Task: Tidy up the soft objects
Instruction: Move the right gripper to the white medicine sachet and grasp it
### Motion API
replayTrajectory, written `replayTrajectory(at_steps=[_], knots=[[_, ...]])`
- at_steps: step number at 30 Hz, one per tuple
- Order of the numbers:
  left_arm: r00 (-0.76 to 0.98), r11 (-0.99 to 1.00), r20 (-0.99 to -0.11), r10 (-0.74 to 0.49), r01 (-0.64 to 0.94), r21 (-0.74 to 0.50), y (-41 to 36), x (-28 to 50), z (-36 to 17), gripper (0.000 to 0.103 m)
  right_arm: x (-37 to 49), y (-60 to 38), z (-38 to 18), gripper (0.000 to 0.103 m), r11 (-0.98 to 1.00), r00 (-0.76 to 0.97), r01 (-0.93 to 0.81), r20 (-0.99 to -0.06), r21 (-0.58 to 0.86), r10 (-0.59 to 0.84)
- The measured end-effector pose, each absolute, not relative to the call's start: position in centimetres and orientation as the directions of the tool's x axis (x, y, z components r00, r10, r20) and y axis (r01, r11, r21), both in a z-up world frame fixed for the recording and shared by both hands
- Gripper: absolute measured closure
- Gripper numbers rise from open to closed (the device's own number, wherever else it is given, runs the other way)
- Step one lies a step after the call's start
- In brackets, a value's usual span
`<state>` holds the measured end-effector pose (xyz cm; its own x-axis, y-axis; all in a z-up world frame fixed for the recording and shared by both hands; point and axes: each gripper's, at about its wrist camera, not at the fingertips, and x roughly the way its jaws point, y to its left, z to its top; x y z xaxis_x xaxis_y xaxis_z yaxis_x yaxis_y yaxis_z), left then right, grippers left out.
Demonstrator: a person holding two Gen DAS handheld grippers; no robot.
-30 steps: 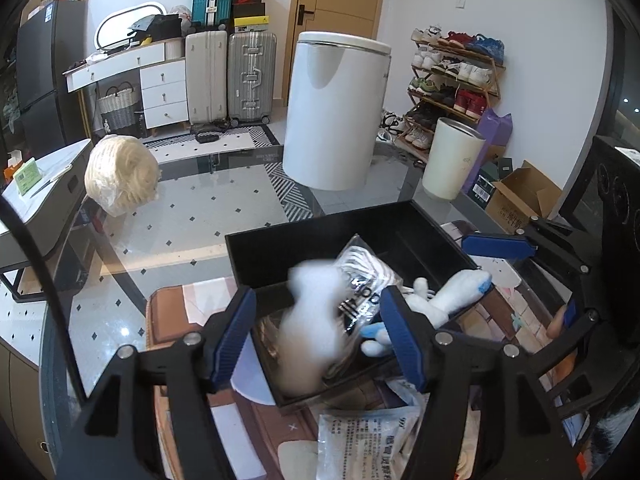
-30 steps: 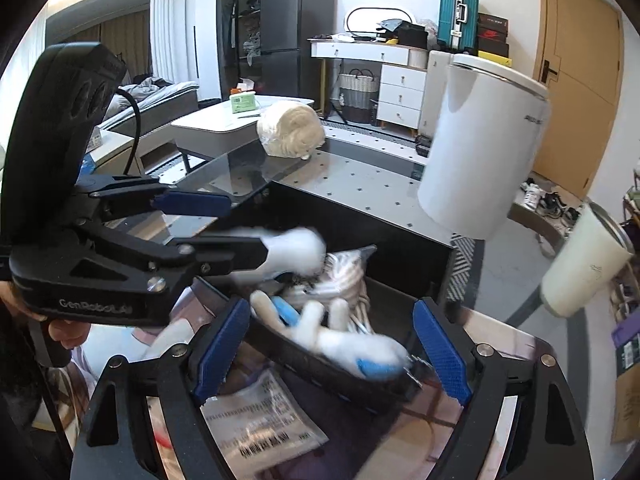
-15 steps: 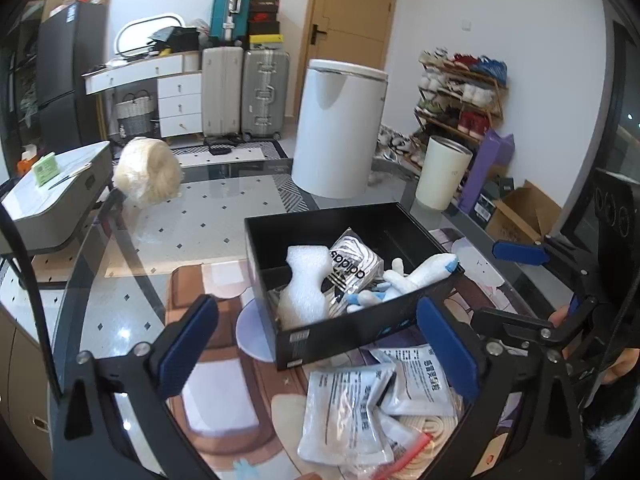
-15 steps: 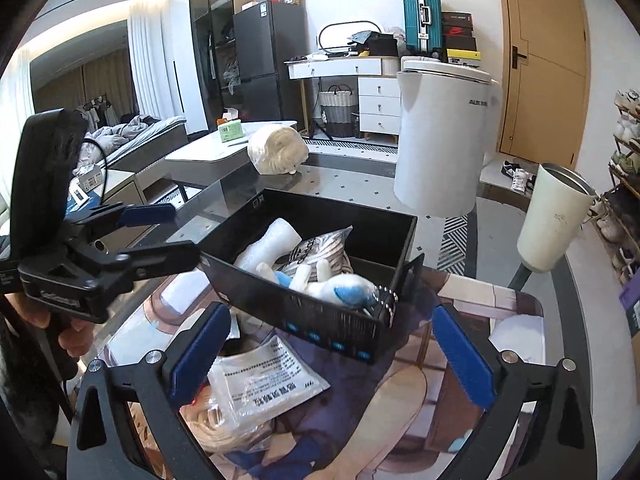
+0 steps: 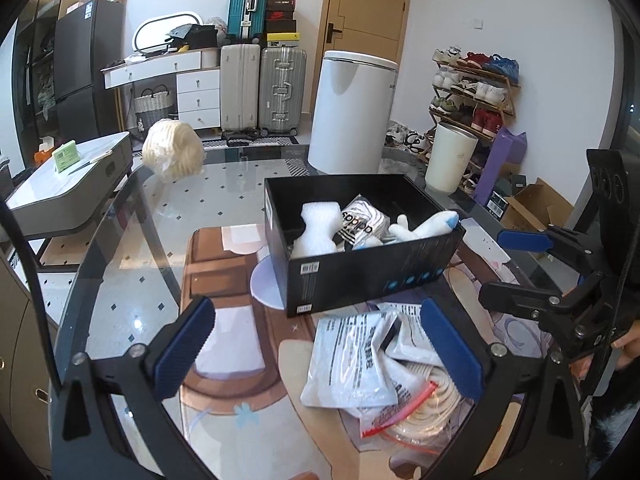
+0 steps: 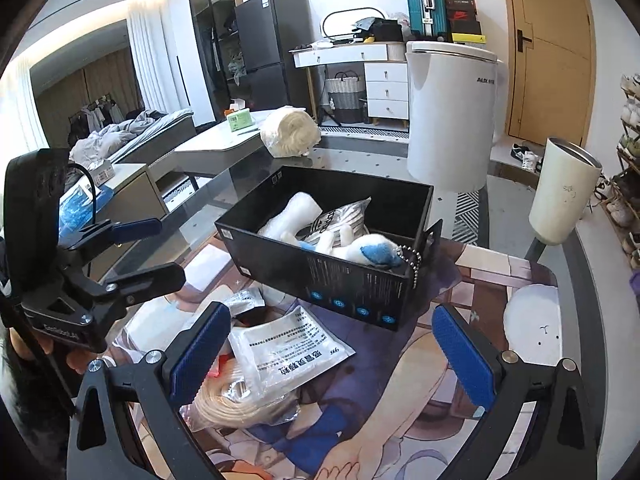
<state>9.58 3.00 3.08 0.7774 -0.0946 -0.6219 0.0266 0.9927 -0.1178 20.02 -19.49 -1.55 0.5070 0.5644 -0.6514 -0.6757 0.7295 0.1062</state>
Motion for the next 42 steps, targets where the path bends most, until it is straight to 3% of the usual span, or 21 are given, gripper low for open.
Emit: replayTrajectory(at_steps=[21,28,42], knots=[[0.744,0.985,-0.657,-0.123,0.013,-0.171,3.4,8.1,0.7,0.0,20.2,-18.8,-4.1,0.001,0.72,0.437,-0.687,-0.738,0.094,0.514],[0.738,0.983,-0.667,-0.105,-0.026,-0.183,4.3,8.2,0.2,0.0,20.5,-19.2,-5.6,0.001,0.773,0.384,-0.588,-0.759,0.239,0.526],[0.746,0.985,-0.661,-0.083,-0.039,-0.167,5.5,7.9,-0.5,0.0,21.6,-16.7,-6.9,0.001,0.858,0.403,-0.431,-0.79,0.281,0.461]])
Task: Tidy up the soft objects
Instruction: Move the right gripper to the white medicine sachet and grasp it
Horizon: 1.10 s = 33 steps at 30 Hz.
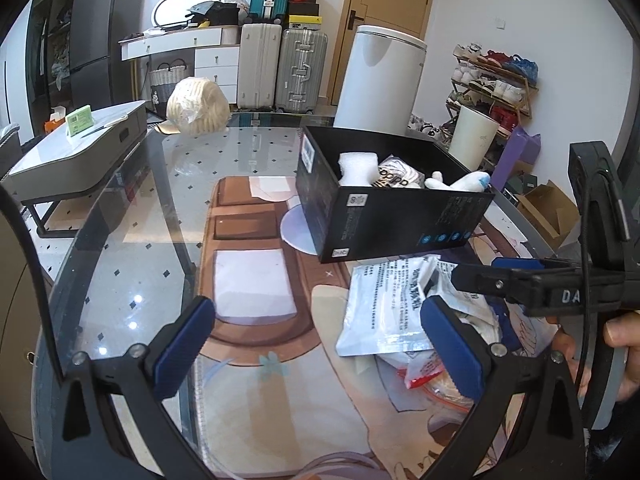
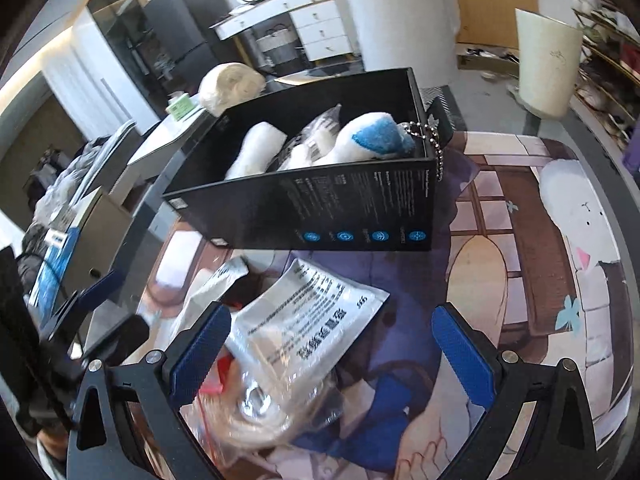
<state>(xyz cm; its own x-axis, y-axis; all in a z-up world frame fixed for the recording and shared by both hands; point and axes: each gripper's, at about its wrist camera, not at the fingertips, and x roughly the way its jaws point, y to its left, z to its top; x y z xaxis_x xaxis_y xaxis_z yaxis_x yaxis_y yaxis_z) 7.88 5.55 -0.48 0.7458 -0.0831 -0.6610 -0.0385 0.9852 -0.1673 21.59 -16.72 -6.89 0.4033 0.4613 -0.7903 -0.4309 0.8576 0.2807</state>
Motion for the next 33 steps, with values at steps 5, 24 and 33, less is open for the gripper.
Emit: replayTrajectory(at_steps=[5,24,33], knots=[[0.75,0.982,-0.655,-0.093,-0.039,-0.184,6.2,7.9,-0.5,0.0,22.3,-15.5,-7.3,0.001,0.891,0.411,-0.383,-0.819,0.244,0.401],[0.73,0.982,-0.674,-0.113,-0.021,-0.186,5.6,8.6,-1.4,0.0,23.2,-16.9,-8.1,0.001,0.919,0.433,-0.375,-0.853,0.123,0.291],[0.72,0.984,-0.685,-0.112,-0.018,-0.179,5.1,9.1,-1.5,0.0,23.4,-17.2,-8.4,0.019,0.905,0.475,-0.424,-0.85,0.008,0.23]])
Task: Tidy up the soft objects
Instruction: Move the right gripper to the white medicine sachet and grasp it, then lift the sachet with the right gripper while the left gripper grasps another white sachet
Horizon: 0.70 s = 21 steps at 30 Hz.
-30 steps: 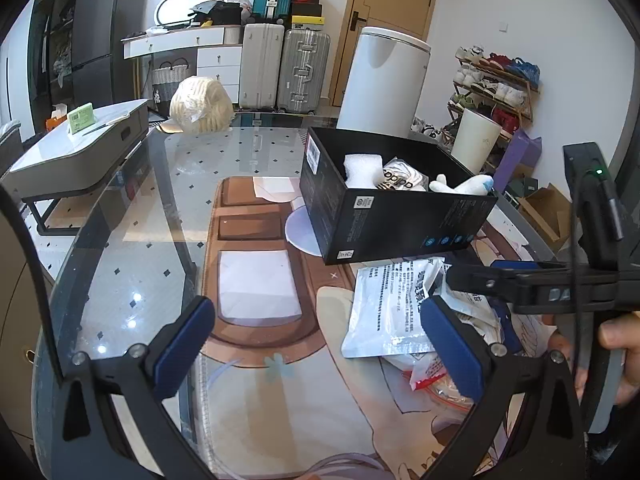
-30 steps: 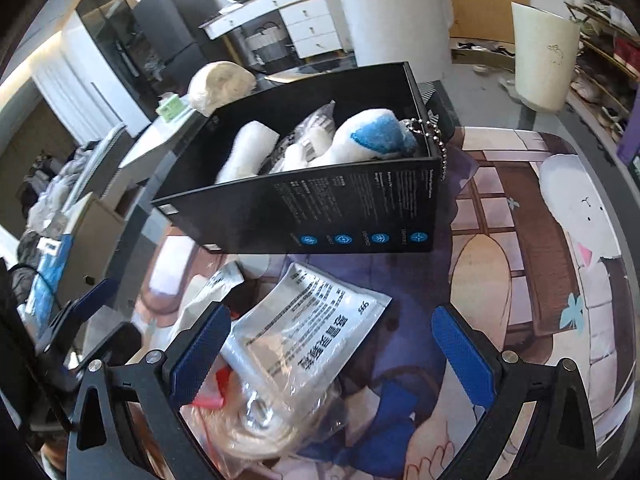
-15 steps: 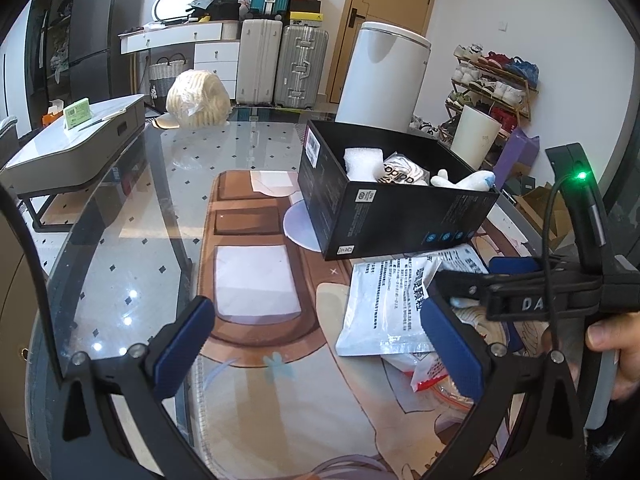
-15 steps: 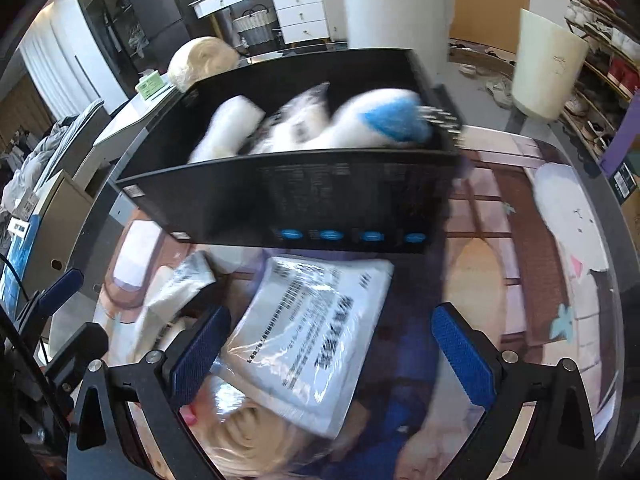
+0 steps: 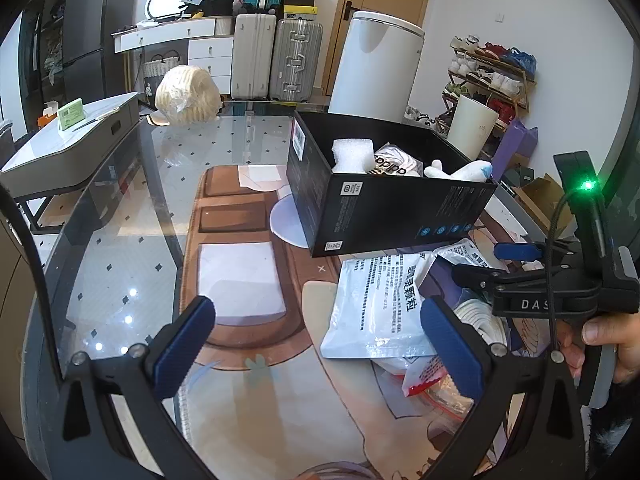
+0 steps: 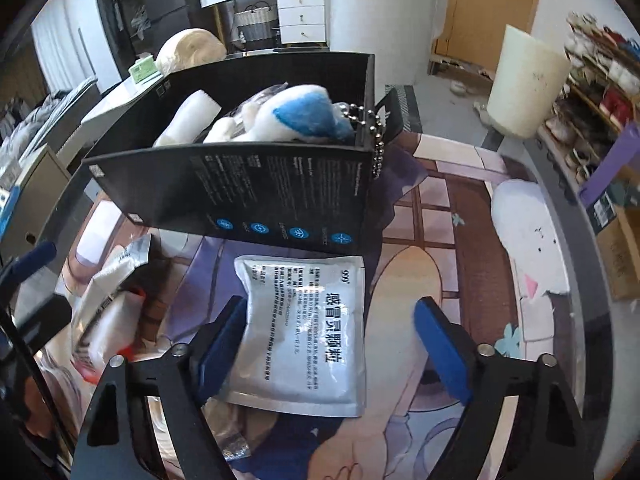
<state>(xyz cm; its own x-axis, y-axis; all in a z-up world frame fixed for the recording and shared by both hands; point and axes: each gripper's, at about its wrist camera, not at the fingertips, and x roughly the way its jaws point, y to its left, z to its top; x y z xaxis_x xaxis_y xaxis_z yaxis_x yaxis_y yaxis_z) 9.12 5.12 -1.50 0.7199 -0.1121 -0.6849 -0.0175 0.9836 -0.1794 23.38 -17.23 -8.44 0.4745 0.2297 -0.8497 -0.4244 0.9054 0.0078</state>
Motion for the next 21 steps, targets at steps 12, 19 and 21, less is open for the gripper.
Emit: replayTrajectory(at_steps=[12,19,21], knots=[[0.686,0.979,-0.718,-0.12,-0.039,-0.201,4.9,10.4,-2.1,0.0,22.1,-19.3,-8.0,0.048,0.865,0.49,-0.501,-0.818,0.016,0.3],[0.653,0.979,-0.748,-0.12,-0.047,-0.198,4.9,11.4,-2.9,0.0,21.9,-19.6,-8.1,0.053,0.848,0.499,-0.53,-0.798,0.026,0.337],[0.646,0.978,-0.755,-0.116,-0.056,-0.199,4.9,11.7,-3.0,0.0,21.7,-19.8,-8.1,0.053,0.843,0.503,-0.537,-0.793,0.026,0.345]])
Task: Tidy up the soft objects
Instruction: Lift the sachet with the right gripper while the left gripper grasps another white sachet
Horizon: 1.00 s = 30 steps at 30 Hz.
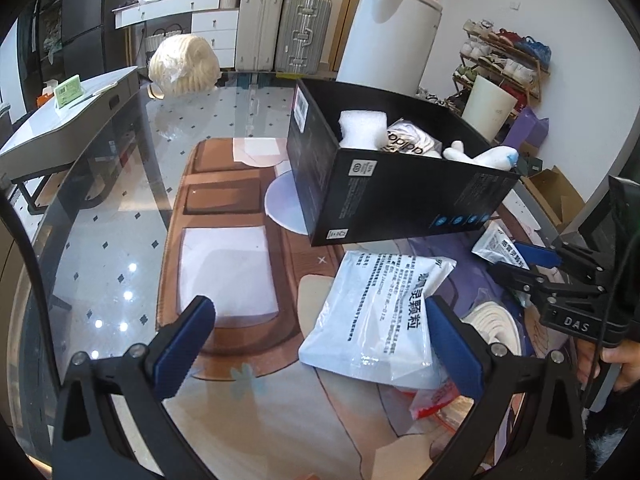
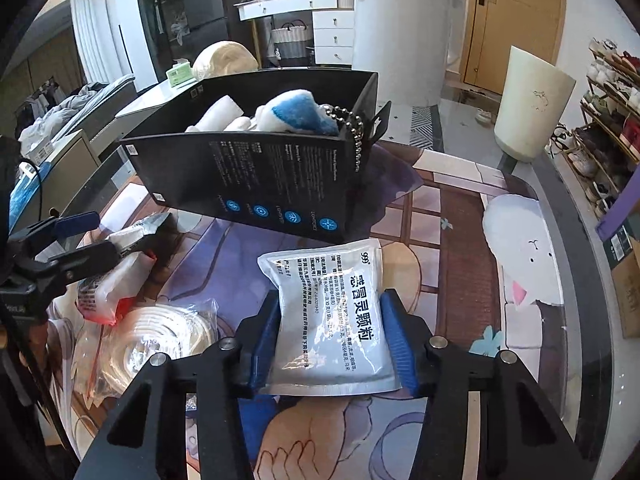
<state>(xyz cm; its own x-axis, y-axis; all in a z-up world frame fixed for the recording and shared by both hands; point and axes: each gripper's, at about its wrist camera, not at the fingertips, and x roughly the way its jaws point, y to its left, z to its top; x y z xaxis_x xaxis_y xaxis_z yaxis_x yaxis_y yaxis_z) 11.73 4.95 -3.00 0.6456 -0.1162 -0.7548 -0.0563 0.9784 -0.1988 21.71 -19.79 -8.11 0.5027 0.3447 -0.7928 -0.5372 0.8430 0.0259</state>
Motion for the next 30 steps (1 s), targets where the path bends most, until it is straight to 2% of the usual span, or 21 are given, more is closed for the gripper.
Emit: replayTrajectory(at_steps=[8,19,23,25,26,27,30], knots=[[0.628,0.976,-0.769,-0.115,-0.072,-0.205,5.2,12.5,-3.4,0.0,21.7,-20.1,-8.1,0.053,0.836,0.494,-0.546,-0.786,0.052,0.372],[0.606,0.975,-0.775,-0.179,0.006,-0.221,4.3,13.8,-3.3,0.002,21.7,-20.2,-8.1,0.053,0.833,0.492,-0.551,-0.786,0.054,0.376],[0.611,0.976,-0.767,-0.198,0.05,-0.212,3.5,13.7,-3.2,0.016,21.7,-20.2,-8.1,0.053,0.833,0.492,-0.55,-0.785,0.055,0.377],[0.612,0.971,-0.757,-0.228,0.083,-0.225,3.3,13.5,-3.0,0.028,21.8,-20.2,-8.1,0.053,0.833,0.491,-0.551,-0.785,0.056,0.378],[0.61,0.964,-0.75,-0.255,0.099,-0.247,3.2,13.5,-3.0,0.041,21.7,-20.2,-8.2,0.053,0.833,0.492,-0.55,-0.785,0.056,0.377],[0.608,0.959,-0.746,-0.272,0.108,-0.262,3.1,13.4,-2.9,0.046,21.7,-20.2,-8.2,0.053,0.833,0.492,-0.55,-0.785,0.056,0.377],[0.614,0.963,-0.745,-0.261,0.117,-0.241,2.8,13.1,-2.9,0.05,21.7,-20.2,-8.1,0.053,0.834,0.492,-0.55,-0.785,0.056,0.376]])
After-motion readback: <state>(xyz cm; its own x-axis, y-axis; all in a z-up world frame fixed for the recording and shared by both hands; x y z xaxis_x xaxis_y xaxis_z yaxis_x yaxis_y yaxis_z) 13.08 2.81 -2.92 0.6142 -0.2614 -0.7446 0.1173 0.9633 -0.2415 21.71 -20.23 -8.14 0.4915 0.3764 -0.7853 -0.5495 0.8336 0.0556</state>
